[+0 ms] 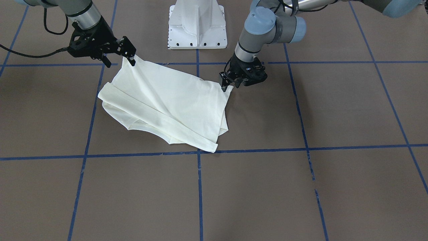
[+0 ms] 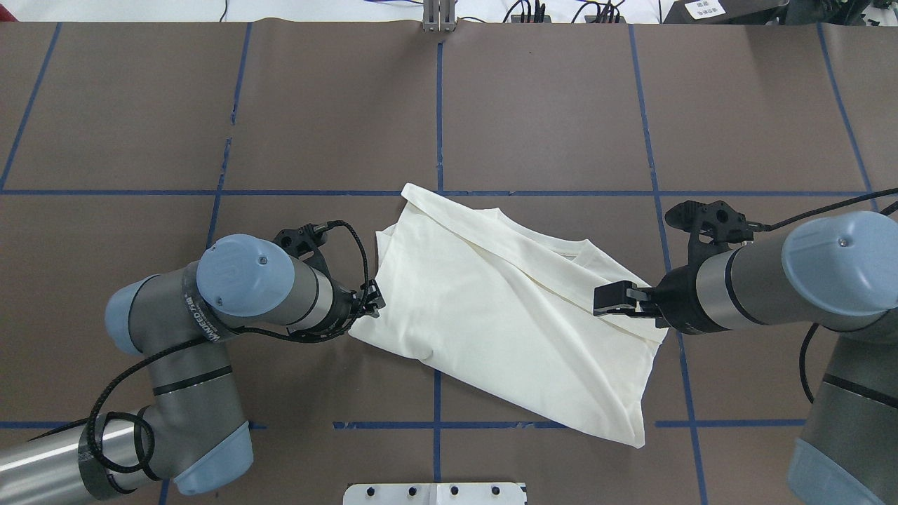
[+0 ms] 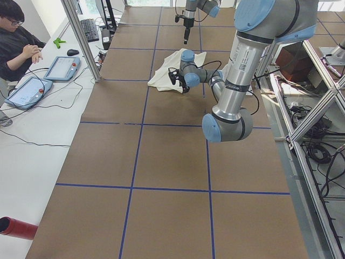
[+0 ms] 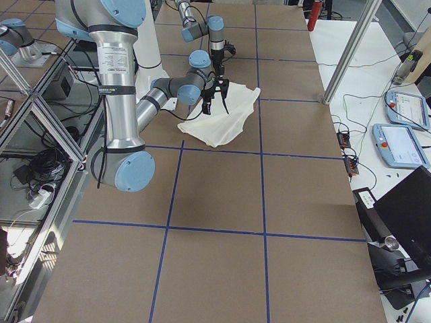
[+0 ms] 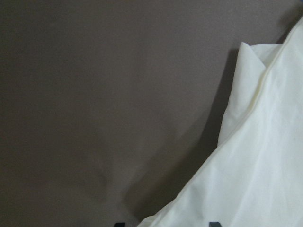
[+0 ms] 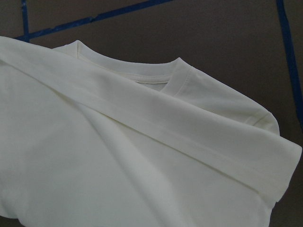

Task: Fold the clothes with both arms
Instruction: 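Rotate the folded shirt with both grippers so its long side faces the robot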

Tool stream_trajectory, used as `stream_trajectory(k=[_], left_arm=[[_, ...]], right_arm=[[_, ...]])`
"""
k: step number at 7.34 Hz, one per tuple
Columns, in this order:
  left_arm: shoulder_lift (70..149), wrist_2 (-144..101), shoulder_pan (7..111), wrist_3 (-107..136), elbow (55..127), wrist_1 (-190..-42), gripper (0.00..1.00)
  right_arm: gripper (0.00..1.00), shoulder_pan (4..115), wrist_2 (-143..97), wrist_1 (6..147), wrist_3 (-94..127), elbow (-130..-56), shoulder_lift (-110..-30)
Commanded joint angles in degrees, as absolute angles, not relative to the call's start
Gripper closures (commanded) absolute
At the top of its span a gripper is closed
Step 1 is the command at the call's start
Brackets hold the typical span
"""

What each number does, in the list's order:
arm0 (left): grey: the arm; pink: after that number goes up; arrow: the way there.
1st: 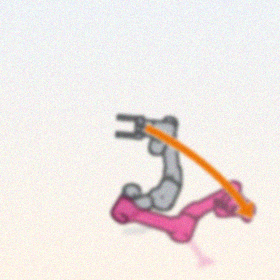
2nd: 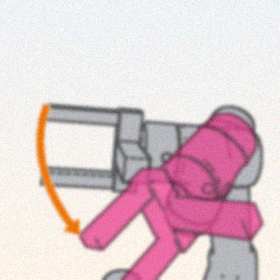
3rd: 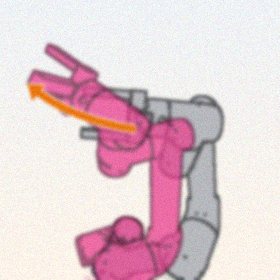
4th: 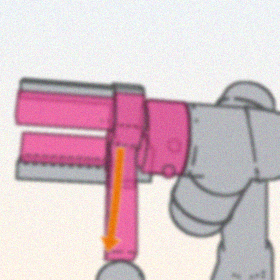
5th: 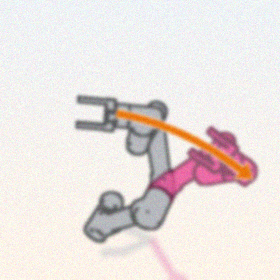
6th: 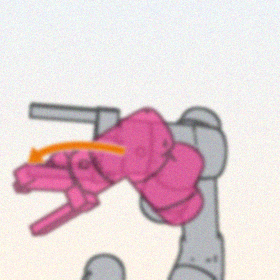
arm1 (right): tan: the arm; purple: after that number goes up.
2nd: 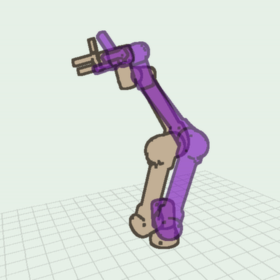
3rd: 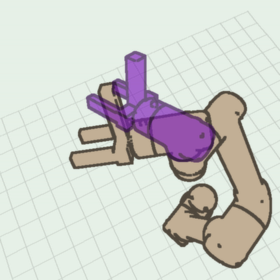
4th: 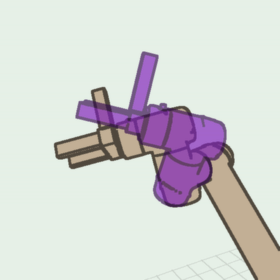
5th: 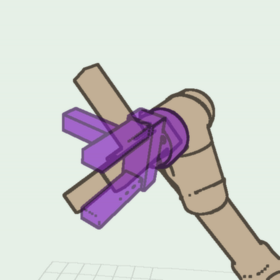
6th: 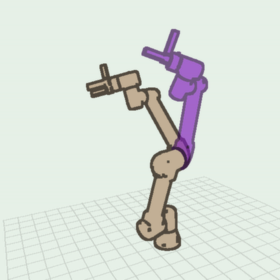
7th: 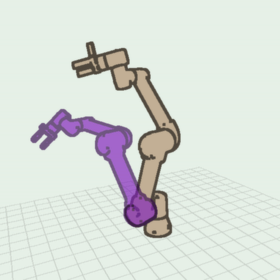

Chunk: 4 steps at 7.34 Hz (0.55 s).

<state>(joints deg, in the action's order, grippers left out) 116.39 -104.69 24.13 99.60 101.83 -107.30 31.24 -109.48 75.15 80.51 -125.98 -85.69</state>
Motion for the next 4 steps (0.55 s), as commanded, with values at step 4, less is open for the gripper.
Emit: stream_trajectory(k=[4], left_arm=[[117.41,-104.68,23.82,99.58,99.76,-107.58,0.48]], right_arm=[[0.00,31.82,-109.51,75.23,80.51,-125.42,-85.43]])
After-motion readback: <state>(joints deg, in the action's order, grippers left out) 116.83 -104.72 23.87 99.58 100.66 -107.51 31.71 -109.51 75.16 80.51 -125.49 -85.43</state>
